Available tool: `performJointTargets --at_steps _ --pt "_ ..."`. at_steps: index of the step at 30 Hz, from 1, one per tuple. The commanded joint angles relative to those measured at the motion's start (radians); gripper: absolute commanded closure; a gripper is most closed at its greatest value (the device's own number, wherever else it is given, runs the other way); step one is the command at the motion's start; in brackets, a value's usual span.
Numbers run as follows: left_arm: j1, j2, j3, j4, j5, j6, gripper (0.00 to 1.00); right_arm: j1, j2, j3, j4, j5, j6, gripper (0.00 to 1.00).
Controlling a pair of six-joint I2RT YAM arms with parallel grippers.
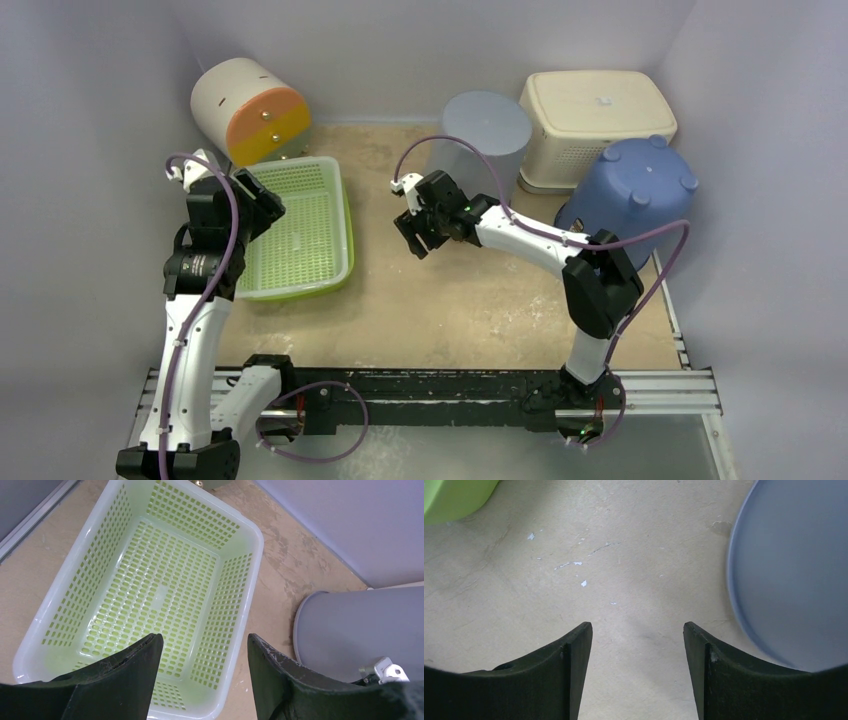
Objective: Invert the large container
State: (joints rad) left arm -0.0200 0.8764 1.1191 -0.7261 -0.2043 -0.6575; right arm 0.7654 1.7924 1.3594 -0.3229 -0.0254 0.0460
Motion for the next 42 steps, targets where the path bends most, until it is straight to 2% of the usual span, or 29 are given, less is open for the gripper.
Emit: performJointTargets --at_steps 1,9,14,27,33,42 --pt "0.005 -0.013 0.01 0.024 -0.014 0.018 0.37 -0.002 -0.01 0.045 0.026 0.031 0.0 0.3" --pt "0.005 -0.017 0.01 0.025 -0.017 0.018 0.37 -0.002 0.003 0.089 0.006 0.025 -0.003 0.3" --pt "0.005 -0.019 0.01 0.026 -0.021 0.019 0.37 -0.002 0.051 0.177 -0.006 0.024 -0.018 0.3" --pt "0.005 -0.015 0.027 0.009 -0.033 0.039 0.37 -0.037 0.356 0.602 -0.061 0.159 -0.036 0.29" --pt "0.005 -0.014 0.024 0.005 -0.032 0.044 0.37 -0.135 0.341 0.566 -0.02 0.157 0.035 0.29" --pt "0.005 -0.007 0.002 0.026 -0.022 0.039 0.37 -0.229 0.153 0.327 0.036 0.215 0.099 0.29"
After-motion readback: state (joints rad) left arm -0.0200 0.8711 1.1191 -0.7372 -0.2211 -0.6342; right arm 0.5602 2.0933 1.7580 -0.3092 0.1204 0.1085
